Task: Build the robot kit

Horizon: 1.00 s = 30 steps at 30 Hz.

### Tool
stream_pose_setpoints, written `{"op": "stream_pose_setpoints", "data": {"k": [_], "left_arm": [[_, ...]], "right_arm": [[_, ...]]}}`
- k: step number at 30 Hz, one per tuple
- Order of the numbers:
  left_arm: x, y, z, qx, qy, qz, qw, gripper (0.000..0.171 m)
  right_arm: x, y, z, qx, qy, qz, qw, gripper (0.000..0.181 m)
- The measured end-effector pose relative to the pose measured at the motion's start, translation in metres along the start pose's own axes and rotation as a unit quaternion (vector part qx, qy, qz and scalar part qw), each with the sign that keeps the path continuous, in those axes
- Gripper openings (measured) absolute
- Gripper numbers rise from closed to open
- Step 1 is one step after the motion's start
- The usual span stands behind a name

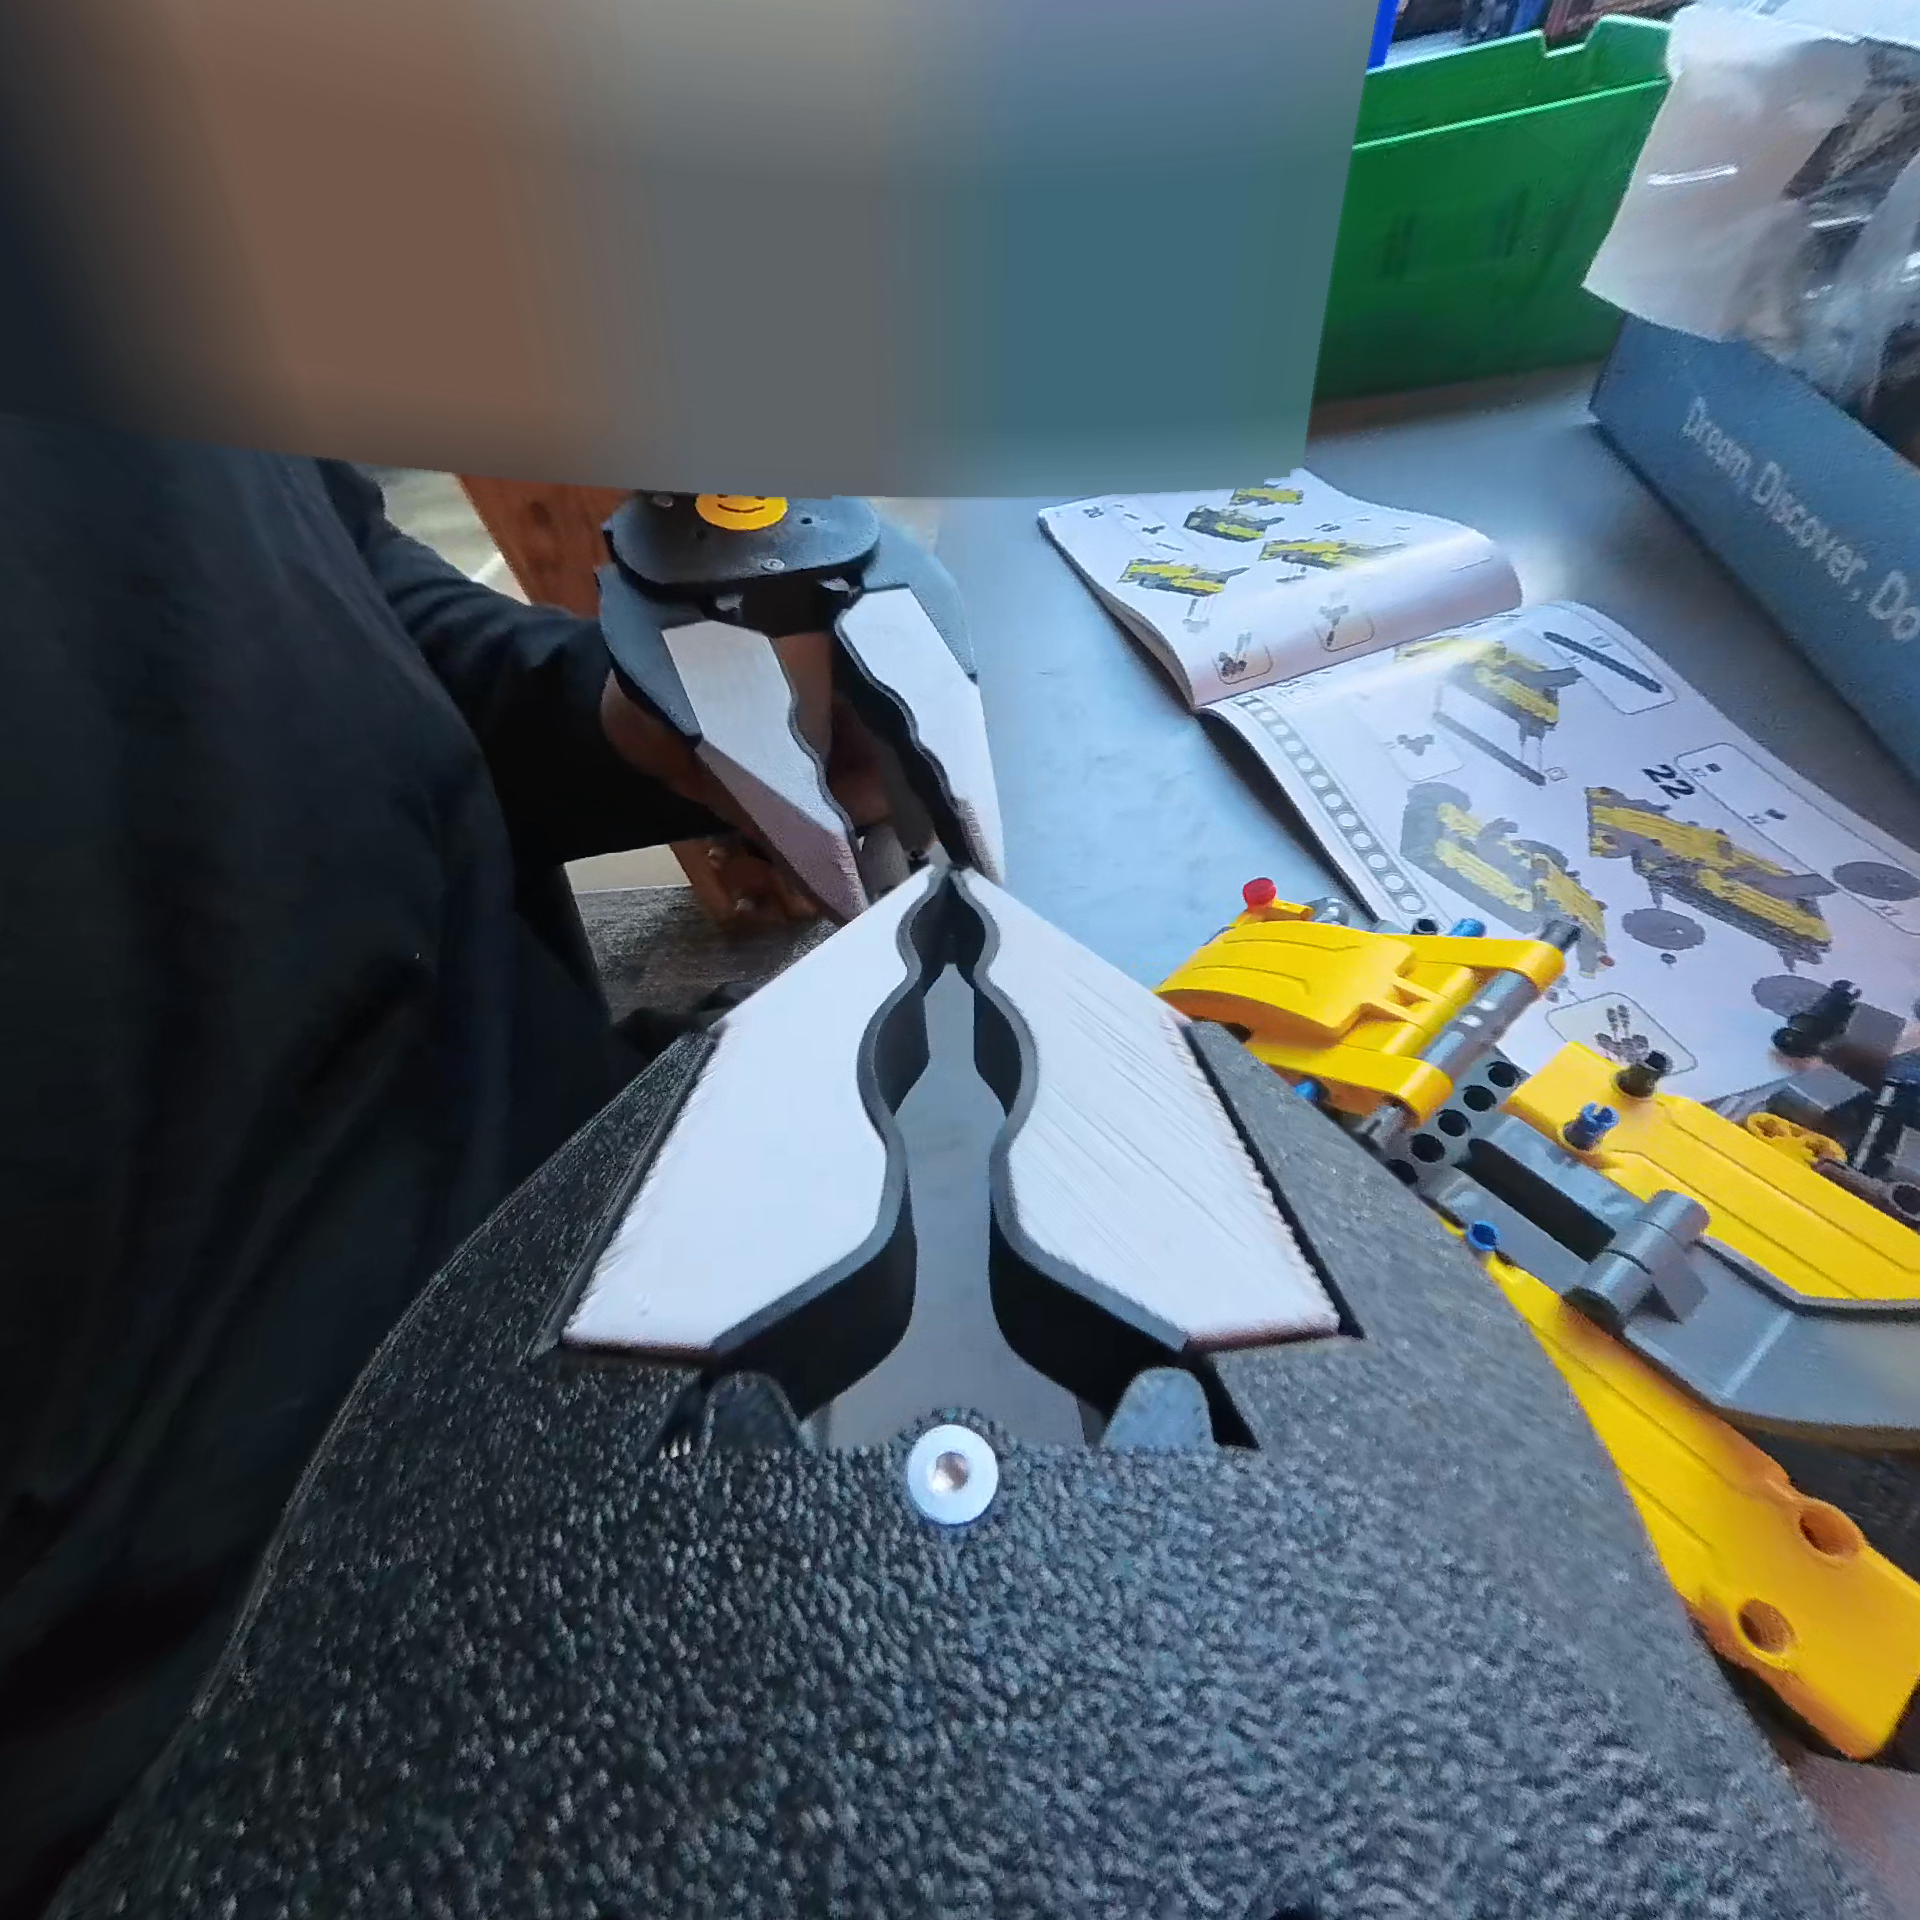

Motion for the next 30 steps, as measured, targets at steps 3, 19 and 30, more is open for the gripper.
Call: {"op": "stream_pose_setpoints", "data": {"k": [3, 19, 30], "left_arm": [[0.001, 0.0, 0.0, -0.001, -0.001, 0.001, 1.0, 0.021], [-0.001, 0.0, -0.002, 0.007, -0.012, 0.001, 1.0, 0.021], [-0.005, 0.008, -0.006, 0.001, -0.079, -0.103, 0.992, 0.021]], "right_arm": [[0.001, 0.001, 0.001, -0.002, 0.007, -0.003, 1.0, 0.0], [-0.001, 0.006, 0.019, 0.014, 0.033, -0.042, 0.998, 0.004], [-0.006, 0.009, 0.017, 0.045, -0.045, 0.005, 0.998, 0.004]]}}
Point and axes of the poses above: each gripper's, where its closed fingertips meet, z out along the fingers, x out of its underside, y = z × x across the jaws, the point moved 10 cm from there along -z, back along the fingers, and after that the axes turned 11 degrees about z, right-handed, at the moved point
